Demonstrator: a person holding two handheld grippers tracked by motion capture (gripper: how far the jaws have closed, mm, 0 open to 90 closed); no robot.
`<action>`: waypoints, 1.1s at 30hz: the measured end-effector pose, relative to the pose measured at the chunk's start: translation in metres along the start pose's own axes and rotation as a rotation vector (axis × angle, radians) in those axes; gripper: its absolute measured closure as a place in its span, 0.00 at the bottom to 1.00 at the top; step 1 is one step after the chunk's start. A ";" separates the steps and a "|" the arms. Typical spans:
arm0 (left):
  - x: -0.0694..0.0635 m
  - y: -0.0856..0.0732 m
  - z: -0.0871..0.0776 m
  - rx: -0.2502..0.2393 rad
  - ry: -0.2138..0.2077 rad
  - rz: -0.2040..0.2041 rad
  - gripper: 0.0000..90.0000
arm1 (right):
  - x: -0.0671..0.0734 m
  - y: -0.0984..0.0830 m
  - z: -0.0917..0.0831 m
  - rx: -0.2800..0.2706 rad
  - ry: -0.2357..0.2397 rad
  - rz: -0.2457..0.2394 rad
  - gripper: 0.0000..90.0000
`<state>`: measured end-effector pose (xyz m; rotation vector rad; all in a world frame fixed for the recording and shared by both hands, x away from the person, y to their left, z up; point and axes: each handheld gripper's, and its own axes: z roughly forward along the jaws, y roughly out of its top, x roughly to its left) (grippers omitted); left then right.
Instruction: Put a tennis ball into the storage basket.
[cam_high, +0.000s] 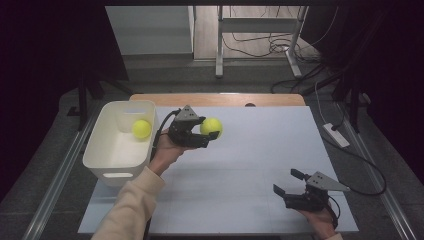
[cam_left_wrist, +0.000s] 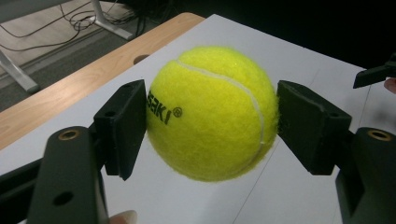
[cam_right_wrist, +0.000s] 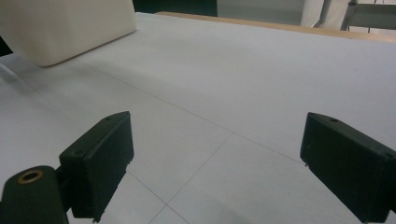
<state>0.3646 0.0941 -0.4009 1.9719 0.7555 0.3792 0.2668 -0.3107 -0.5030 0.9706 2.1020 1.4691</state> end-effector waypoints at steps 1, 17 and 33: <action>0.000 0.000 -0.002 -0.004 0.003 -0.003 0.32 | 0.000 0.000 0.000 0.000 0.000 -0.001 0.11; 0.005 -0.004 -0.022 -0.026 0.030 -0.013 0.32 | 0.001 0.001 0.002 -0.003 0.001 0.001 0.11; 0.009 -0.007 -0.038 -0.051 0.054 -0.012 0.32 | 0.001 0.001 0.002 -0.002 0.000 0.000 0.11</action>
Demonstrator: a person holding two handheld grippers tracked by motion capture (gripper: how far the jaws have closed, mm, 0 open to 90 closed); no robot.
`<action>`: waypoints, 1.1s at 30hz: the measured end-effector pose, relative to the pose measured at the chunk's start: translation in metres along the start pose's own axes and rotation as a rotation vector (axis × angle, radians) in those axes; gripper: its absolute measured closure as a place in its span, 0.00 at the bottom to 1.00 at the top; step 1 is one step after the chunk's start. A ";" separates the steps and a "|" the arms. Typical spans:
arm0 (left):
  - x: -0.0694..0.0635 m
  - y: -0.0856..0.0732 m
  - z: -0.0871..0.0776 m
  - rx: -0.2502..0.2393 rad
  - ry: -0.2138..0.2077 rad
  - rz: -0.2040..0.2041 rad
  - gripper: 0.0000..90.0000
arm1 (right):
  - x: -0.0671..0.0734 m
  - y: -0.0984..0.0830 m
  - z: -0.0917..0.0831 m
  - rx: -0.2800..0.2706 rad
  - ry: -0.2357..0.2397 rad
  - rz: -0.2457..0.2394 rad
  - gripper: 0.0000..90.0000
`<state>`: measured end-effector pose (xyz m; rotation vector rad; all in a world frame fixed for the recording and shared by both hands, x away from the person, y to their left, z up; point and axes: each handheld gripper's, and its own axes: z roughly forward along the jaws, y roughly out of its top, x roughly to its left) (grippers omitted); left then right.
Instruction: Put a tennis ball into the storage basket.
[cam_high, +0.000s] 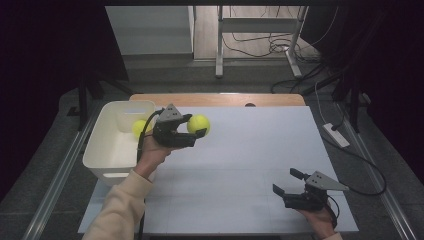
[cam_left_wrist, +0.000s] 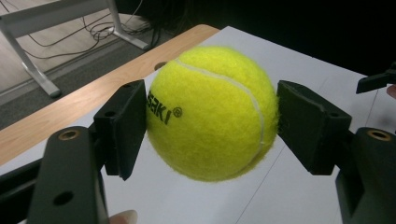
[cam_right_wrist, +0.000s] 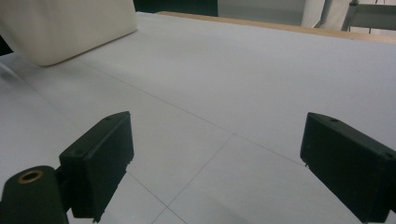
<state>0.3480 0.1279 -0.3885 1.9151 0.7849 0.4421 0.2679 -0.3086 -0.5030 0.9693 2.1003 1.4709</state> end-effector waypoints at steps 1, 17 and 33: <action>0.000 0.000 0.000 0.000 0.000 0.000 0.32 | 0.000 0.000 0.000 0.000 0.000 0.000 0.11; 0.009 -0.003 -0.017 -0.020 0.031 -0.015 0.31 | 0.000 0.000 0.000 0.001 -0.001 -0.001 0.11; 0.024 -0.011 -0.045 -0.035 0.093 -0.042 0.31 | 0.001 0.001 0.003 0.006 0.004 -0.009 0.11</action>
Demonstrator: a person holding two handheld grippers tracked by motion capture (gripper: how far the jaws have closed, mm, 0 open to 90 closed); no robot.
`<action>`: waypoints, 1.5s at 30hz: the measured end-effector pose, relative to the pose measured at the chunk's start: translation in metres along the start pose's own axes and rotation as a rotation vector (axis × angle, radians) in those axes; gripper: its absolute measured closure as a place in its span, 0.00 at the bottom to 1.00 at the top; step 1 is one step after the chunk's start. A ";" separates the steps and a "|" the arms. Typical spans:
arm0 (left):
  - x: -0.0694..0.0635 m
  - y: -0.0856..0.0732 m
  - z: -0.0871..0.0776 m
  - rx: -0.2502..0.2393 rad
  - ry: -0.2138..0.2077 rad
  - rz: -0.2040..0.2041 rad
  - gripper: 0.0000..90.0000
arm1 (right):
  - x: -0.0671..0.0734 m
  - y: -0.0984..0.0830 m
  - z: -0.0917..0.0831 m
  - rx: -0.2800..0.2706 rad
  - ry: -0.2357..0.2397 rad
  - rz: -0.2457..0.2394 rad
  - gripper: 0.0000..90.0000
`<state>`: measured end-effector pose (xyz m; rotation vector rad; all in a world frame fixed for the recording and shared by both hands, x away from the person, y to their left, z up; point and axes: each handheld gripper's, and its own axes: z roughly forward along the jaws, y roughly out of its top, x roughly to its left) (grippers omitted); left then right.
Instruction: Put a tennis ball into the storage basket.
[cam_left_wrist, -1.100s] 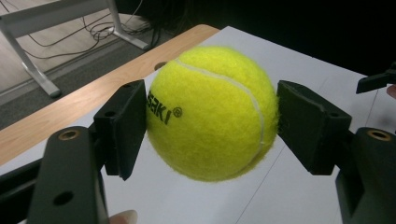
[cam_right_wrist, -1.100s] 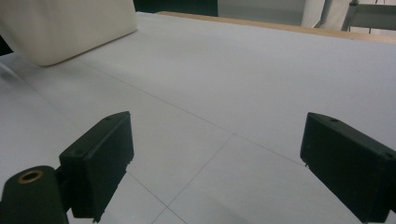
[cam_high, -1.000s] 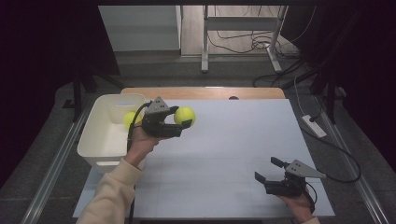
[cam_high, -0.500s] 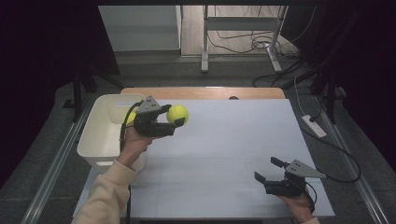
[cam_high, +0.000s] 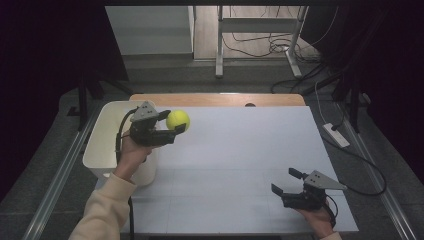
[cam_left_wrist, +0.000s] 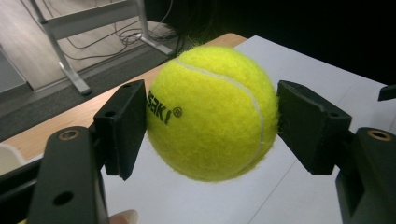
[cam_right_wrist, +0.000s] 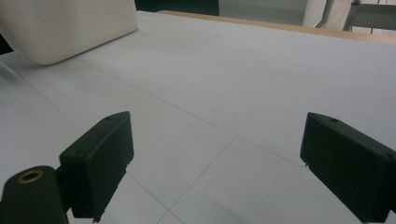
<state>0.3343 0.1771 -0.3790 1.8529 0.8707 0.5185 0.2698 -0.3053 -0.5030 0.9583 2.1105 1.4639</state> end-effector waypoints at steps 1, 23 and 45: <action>0.002 -0.001 -0.002 0.000 0.005 -0.001 0.31 | 0.000 0.000 0.000 0.001 0.000 0.000 0.11; 0.026 -0.014 -0.040 -0.024 0.100 -0.055 0.31 | 0.001 0.001 0.001 0.001 0.000 0.002 0.11; 0.063 -0.028 -0.053 0.061 0.278 -0.112 0.31 | 0.001 0.001 0.004 0.007 0.000 0.004 0.11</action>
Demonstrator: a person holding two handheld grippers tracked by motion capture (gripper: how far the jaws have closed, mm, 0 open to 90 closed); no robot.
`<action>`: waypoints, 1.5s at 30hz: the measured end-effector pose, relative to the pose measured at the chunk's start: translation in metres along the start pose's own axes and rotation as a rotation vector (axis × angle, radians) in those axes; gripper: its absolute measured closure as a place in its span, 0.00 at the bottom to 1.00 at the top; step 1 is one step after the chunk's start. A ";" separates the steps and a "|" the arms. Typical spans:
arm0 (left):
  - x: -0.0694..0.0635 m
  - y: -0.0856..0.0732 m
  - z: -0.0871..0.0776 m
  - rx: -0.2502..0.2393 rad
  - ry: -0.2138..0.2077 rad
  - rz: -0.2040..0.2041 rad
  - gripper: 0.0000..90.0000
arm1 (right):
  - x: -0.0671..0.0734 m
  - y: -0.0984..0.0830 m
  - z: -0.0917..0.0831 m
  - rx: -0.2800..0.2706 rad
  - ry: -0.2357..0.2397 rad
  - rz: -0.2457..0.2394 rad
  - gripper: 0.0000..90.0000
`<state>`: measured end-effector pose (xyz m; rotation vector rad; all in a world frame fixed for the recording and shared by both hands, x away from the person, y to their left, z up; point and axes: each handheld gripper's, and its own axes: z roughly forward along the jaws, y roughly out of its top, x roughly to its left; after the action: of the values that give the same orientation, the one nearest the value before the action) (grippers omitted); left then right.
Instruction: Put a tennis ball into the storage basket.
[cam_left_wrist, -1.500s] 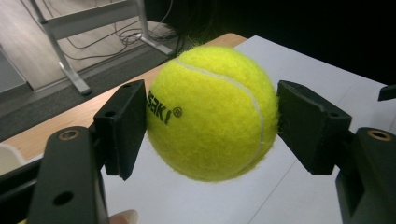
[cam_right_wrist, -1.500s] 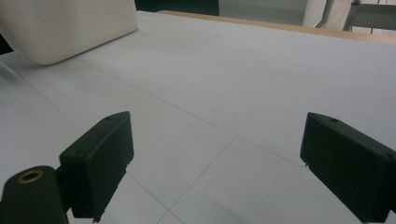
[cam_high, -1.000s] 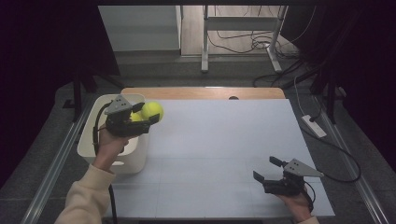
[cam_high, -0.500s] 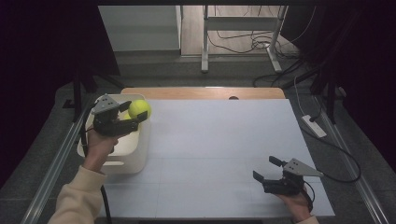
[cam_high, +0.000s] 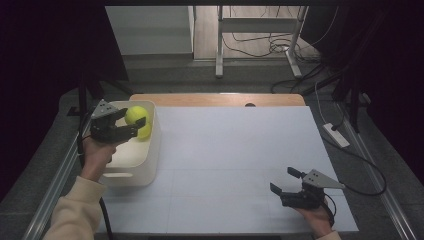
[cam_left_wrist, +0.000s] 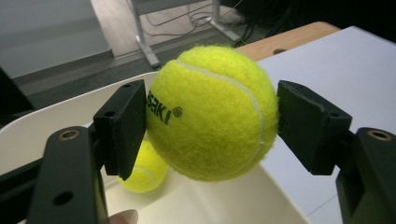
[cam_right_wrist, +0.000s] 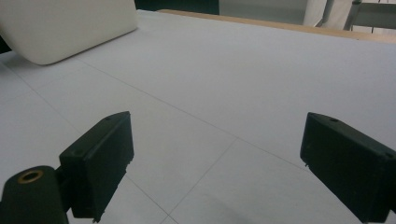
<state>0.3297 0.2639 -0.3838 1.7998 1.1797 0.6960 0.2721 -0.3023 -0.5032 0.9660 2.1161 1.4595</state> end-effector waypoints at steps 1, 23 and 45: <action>0.002 0.000 0.000 0.005 0.006 -0.001 0.31 | 0.000 0.000 0.000 -0.002 -0.001 -0.002 0.11; 0.022 -0.009 0.003 0.061 0.073 -0.054 0.39 | 0.000 0.000 0.000 -0.004 -0.001 -0.006 0.11; 0.000 -0.007 -0.008 0.022 -0.142 -0.073 0.08 | 0.000 0.000 -0.001 -0.005 0.003 -0.004 0.11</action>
<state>0.3203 0.2677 -0.3864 1.7838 1.1555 0.5061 0.2720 -0.3027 -0.5027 0.9574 2.1145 1.4644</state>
